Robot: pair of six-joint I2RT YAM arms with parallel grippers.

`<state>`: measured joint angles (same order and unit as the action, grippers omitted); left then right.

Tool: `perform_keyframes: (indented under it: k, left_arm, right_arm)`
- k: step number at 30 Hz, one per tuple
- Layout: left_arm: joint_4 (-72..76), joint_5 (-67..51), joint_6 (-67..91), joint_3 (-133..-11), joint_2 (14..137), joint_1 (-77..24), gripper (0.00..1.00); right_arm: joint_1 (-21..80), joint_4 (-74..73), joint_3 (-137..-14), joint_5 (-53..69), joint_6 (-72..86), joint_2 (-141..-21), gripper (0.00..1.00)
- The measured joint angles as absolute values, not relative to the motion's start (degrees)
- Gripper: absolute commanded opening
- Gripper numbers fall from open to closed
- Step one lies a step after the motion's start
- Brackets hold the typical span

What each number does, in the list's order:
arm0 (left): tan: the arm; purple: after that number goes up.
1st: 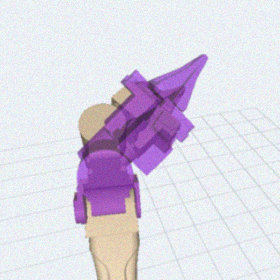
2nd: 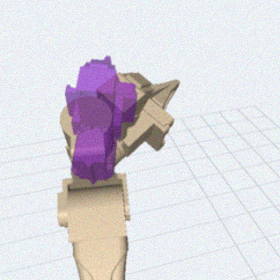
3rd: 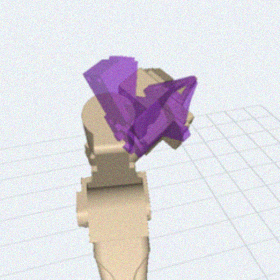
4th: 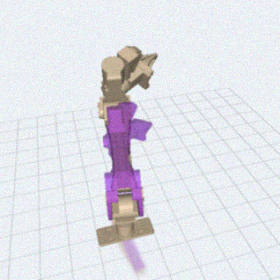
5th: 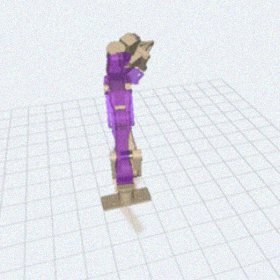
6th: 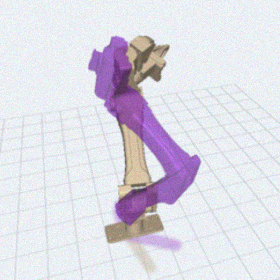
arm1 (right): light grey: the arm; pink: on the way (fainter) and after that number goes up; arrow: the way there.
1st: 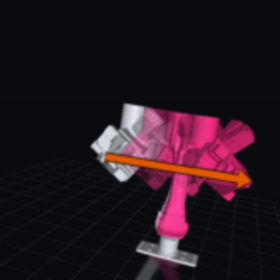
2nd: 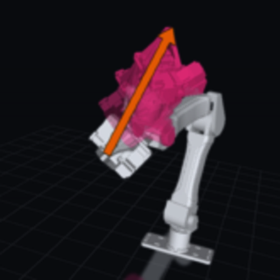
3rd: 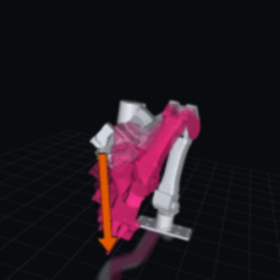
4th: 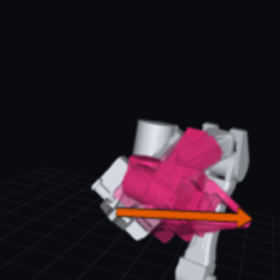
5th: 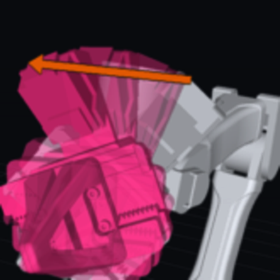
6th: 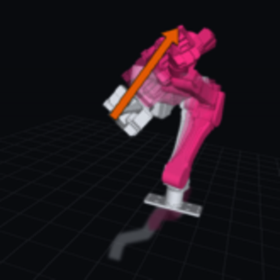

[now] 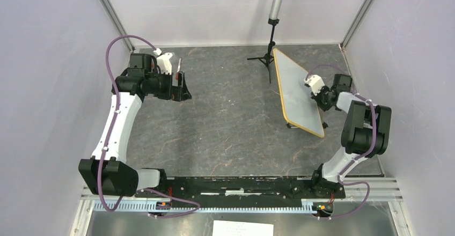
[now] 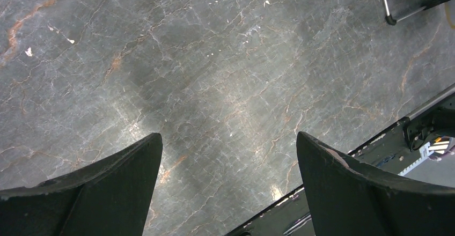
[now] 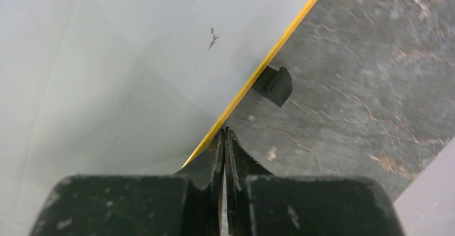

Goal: Write a sentence on the whiteboard
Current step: Move the whiteboard to the center of the board.

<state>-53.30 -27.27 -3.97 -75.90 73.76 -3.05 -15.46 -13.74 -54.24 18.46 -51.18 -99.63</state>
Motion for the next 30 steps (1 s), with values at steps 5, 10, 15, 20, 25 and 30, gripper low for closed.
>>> perform_keyframes:
  k: [5,10,15,20,25,30]
  left_arm:
    - [-53.17,-27.38,-3.95,-75.90,73.76,-3.05,1.00]
    - [-53.06,-27.40,-3.92,-75.90,73.76,-3.11,1.00]
    - [-53.04,-27.46,-3.92,-75.88,73.76,-3.11,1.00]
    - [-53.01,-27.70,-3.92,-75.57,73.76,-3.16,1.00]
    - [-53.01,-27.83,-3.92,-75.55,73.76,-3.16,1.00]
    - [-53.01,-27.83,-3.92,-75.55,73.76,-3.16,1.00]
  right_arm:
    - [-11.73,-13.34,-50.76,20.80,-50.72,-96.71,0.08]
    - [-11.29,-17.65,-50.70,24.38,-50.85,-95.46,0.20]
    - [-14.66,-31.14,-54.76,27.62,-55.09,-95.57,0.36]
    - [-17.50,-38.13,-62.17,27.97,-62.00,-96.55,0.52]
    - [-17.15,-38.79,-64.42,27.09,-68.69,-97.27,0.60]
    - [-15.94,-39.64,-66.83,27.59,-76.25,-100.64,0.59]
